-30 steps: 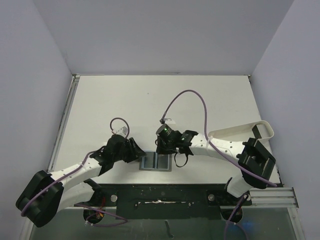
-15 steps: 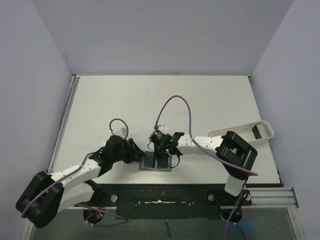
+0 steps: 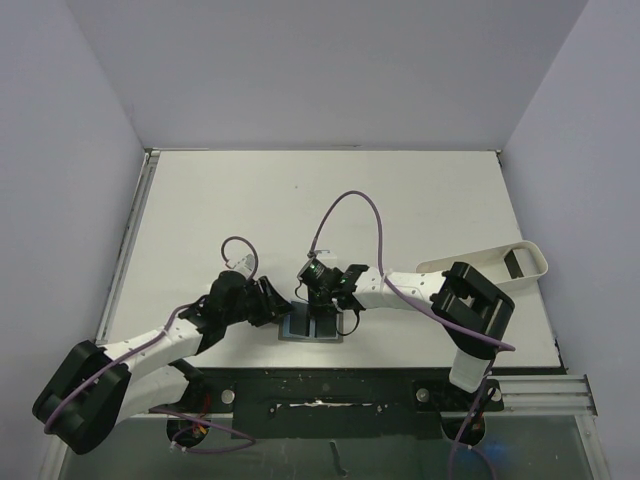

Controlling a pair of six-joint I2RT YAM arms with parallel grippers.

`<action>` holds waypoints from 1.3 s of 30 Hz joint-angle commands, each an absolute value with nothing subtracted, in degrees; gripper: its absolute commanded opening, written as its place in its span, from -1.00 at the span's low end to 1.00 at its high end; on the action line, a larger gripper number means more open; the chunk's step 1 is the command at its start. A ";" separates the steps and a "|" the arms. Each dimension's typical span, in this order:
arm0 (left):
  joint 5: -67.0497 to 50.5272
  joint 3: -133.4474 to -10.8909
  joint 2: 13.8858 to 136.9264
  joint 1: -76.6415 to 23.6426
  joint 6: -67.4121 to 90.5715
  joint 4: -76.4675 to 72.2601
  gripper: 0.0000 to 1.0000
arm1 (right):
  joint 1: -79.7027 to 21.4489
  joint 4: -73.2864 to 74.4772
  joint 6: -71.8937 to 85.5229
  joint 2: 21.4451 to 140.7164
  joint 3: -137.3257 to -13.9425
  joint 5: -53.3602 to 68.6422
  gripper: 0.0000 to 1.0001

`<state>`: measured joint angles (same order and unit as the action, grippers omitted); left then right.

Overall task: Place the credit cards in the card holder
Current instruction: Turn over the card slot in the card holder.

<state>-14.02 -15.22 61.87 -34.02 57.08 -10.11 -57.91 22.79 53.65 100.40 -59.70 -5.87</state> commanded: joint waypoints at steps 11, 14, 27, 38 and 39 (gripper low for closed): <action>-19.26 -15.25 66.24 -33.98 59.41 -21.70 -0.22 | -58.43 21.73 53.90 99.87 -58.13 -6.41 -0.85; -20.30 -15.12 65.88 -34.17 60.38 -23.25 -0.23 | -58.40 20.86 53.56 99.11 -58.09 -6.92 -0.83; -20.58 -15.55 66.72 -37.18 61.87 -27.48 -0.24 | -56.52 24.37 50.77 91.47 -59.32 -18.65 -0.59; -17.72 -20.28 73.18 -44.75 60.82 -29.88 -0.23 | -41.66 27.72 40.47 76.08 -54.77 -19.06 -0.35; -17.86 -20.86 74.22 -45.39 60.70 -30.44 -0.22 | -39.76 28.78 39.06 74.88 -54.69 -19.16 -0.34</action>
<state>-18.83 -16.62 71.61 -42.98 61.43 -24.36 -45.17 26.28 45.50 80.29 -55.09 -16.60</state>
